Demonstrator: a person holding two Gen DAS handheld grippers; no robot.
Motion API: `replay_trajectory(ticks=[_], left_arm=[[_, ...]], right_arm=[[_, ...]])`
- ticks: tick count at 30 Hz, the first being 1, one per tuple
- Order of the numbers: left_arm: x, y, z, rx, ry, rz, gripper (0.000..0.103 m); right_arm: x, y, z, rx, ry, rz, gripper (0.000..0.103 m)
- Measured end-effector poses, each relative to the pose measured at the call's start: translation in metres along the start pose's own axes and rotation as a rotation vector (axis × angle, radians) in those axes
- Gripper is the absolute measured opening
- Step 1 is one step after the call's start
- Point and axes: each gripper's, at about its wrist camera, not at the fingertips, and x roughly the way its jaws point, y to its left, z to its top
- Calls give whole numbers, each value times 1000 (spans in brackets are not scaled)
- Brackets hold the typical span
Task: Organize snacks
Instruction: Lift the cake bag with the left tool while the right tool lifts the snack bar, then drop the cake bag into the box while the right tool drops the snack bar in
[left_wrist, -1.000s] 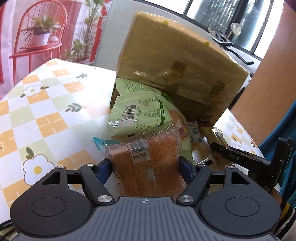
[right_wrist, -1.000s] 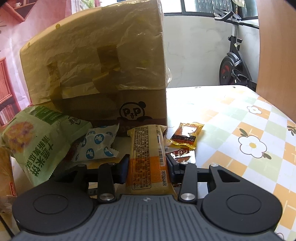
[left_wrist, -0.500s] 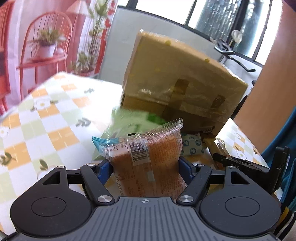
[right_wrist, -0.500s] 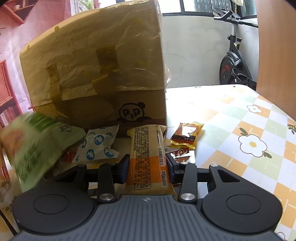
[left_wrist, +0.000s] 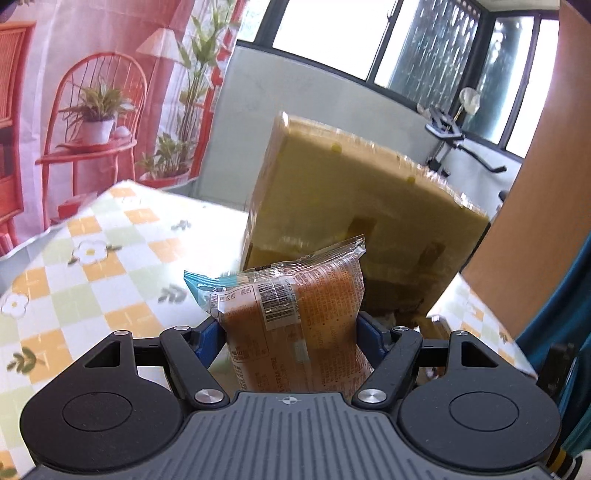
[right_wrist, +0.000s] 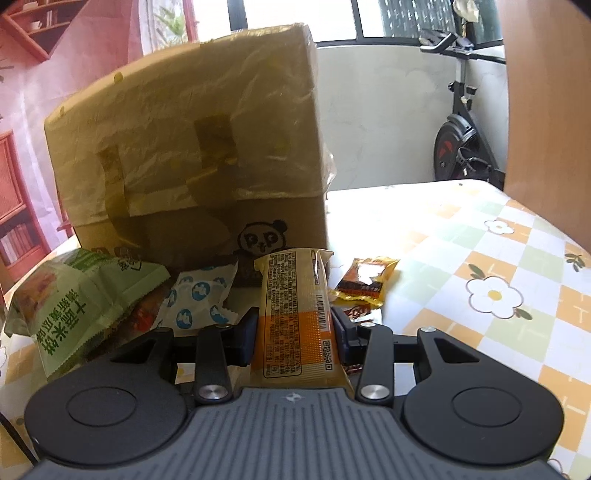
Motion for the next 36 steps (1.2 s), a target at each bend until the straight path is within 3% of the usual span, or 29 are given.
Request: replay_trajectory(ticks=[9, 20, 29, 36], left_arm=[[3, -11, 34, 21, -82, -59, 76], [8, -45, 90, 77, -200, -156, 76], [43, -78, 135, 94, -227, -213, 76], [93, -94, 147, 143, -171, -153, 76]], right_arm=[[-40, -9, 22, 74, -108, 27, 42], [-94, -2, 117, 40, -355, 117, 42], [-53, 9, 192, -12, -355, 119, 42], [19, 19, 222, -6, -250, 90, 42]])
